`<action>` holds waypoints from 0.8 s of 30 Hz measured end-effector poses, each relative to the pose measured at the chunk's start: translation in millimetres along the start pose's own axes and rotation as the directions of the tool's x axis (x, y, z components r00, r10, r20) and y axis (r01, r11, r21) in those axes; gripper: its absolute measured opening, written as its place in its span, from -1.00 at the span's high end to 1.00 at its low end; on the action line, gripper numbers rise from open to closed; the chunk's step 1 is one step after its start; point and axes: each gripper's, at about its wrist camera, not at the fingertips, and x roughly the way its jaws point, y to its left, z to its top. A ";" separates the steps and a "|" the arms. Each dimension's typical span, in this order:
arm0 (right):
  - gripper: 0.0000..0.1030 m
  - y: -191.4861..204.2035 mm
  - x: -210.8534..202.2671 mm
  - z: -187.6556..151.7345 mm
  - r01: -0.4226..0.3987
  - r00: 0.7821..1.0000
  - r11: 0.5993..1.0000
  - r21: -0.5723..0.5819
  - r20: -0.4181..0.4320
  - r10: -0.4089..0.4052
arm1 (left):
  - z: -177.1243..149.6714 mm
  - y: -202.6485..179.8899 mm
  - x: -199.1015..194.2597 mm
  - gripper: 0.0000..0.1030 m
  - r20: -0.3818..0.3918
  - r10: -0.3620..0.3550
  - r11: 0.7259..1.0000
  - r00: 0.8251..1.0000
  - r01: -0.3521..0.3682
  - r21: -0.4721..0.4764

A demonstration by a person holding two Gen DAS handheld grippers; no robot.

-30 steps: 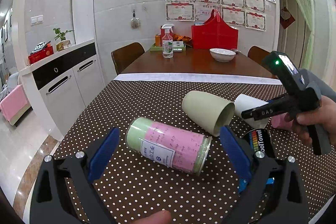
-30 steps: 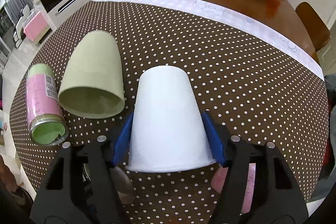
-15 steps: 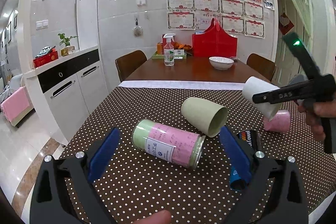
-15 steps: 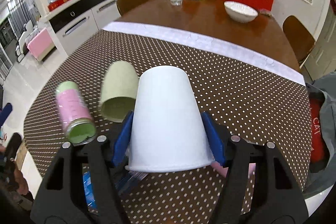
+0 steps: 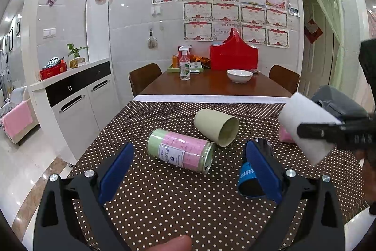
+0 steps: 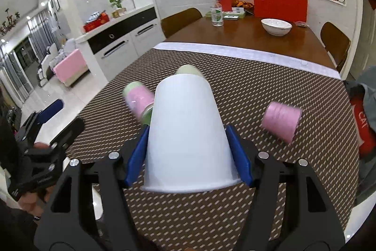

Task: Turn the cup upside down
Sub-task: 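Lift the white cup with the right tool toward the left tool, then grasp the white cup with the left tool while the right tool releases it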

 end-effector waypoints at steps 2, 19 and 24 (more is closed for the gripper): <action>-0.25 4.6 -2.8 -8.1 -0.007 1.000 1.000 0.014 0.011 0.007 | -2.1 -0.2 -6.9 -0.84 0.004 0.003 1.000 1.000 -0.003 -0.005; -0.26 42.7 54.1 -72.6 0.055 0.994 0.997 0.049 -0.102 -0.049 | -37.6 17.1 -17.9 -0.84 -0.063 0.037 0.999 0.997 -0.038 -0.016; -0.25 45.4 71.2 -83.7 0.066 0.988 0.997 0.041 -0.144 -0.059 | -46.5 15.8 -16.0 -0.84 -0.078 0.026 1.000 0.997 -0.026 -0.008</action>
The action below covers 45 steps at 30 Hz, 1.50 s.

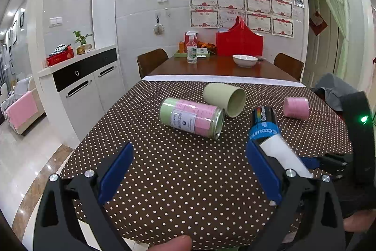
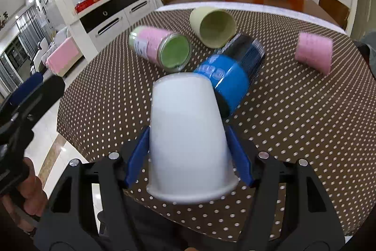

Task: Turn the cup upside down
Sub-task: 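Grasp the white cup with the left tool while the right tool releases it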

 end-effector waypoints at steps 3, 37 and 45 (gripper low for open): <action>-0.25 1.3 1.5 -4.3 0.004 1.000 1.000 -0.004 0.000 -0.004 | -4.4 1.1 1.7 -0.84 -0.011 0.002 1.000 1.000 -0.002 0.002; -0.88 -31.6 -80.1 -16.7 0.019 0.974 0.988 0.150 0.222 -0.052 | 4.5 -17.3 -24.8 -0.84 0.028 0.000 1.000 1.000 0.000 0.031; -0.88 -35.8 -99.3 -18.0 0.024 0.960 0.985 0.173 0.271 -0.071 | 9.3 -21.7 -36.8 -0.84 0.044 -0.004 0.999 0.999 0.003 0.033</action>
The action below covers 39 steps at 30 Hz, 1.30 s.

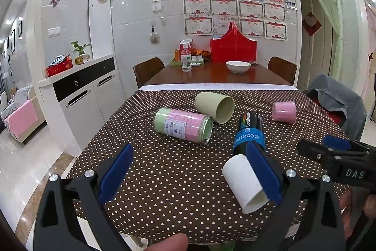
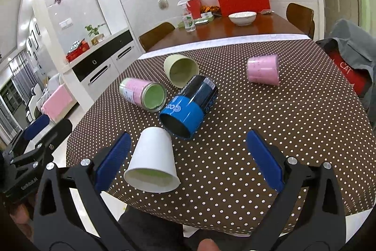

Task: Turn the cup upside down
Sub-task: 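Grasp the white cup with the left tool while the right tool releases it, then rotate the held white cup with the left tool, turning its opening downward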

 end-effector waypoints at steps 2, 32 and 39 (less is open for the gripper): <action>-0.88 -0.9 -5.6 1.8 0.002 1.000 1.000 0.004 0.015 -0.002 | 1.2 -0.2 -2.1 -0.84 0.001 0.000 1.000 1.000 0.000 -0.001; -0.88 -15.1 -27.4 4.2 0.032 0.997 0.999 0.017 0.071 -0.033 | 7.1 -22.4 8.6 -0.84 -0.122 -0.082 0.996 0.989 0.078 -0.037; -0.88 -27.6 -22.3 1.9 0.037 0.998 0.999 0.035 0.057 -0.039 | -2.3 -33.1 46.1 -0.84 -0.256 -0.152 0.985 0.955 0.125 -0.119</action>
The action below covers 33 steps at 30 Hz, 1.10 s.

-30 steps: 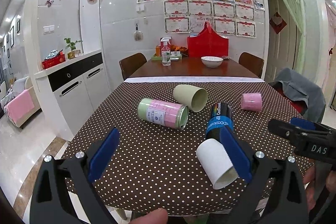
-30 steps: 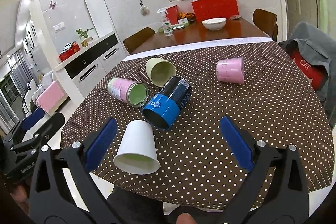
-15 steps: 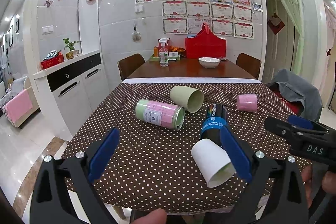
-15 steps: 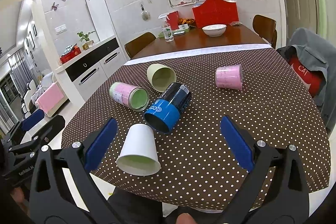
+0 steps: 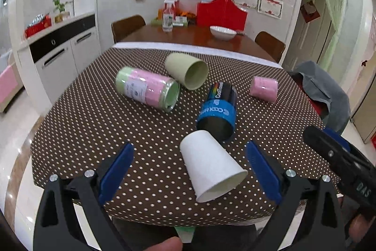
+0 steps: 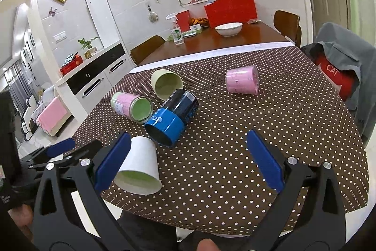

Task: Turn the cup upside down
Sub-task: 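Rotate the held white cup with the left tool, turning its opening downward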

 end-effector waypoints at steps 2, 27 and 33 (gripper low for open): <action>-0.88 -2.7 2.4 0.6 0.000 1.000 1.000 0.000 -0.002 0.000 | 0.1 -3.2 7.1 -0.84 -0.012 0.006 1.000 1.000 -0.006 0.002; -0.88 -44.9 79.1 15.3 -0.001 0.993 1.000 0.030 -0.114 0.004 | 9.3 -4.0 114.2 -0.83 -0.324 -0.020 0.997 0.946 -0.006 -0.077; -0.88 -52.2 84.5 15.2 -0.002 0.993 0.999 0.047 -0.121 0.007 | 16.4 0.8 128.3 -0.65 -0.397 -0.070 0.996 0.915 0.039 -0.085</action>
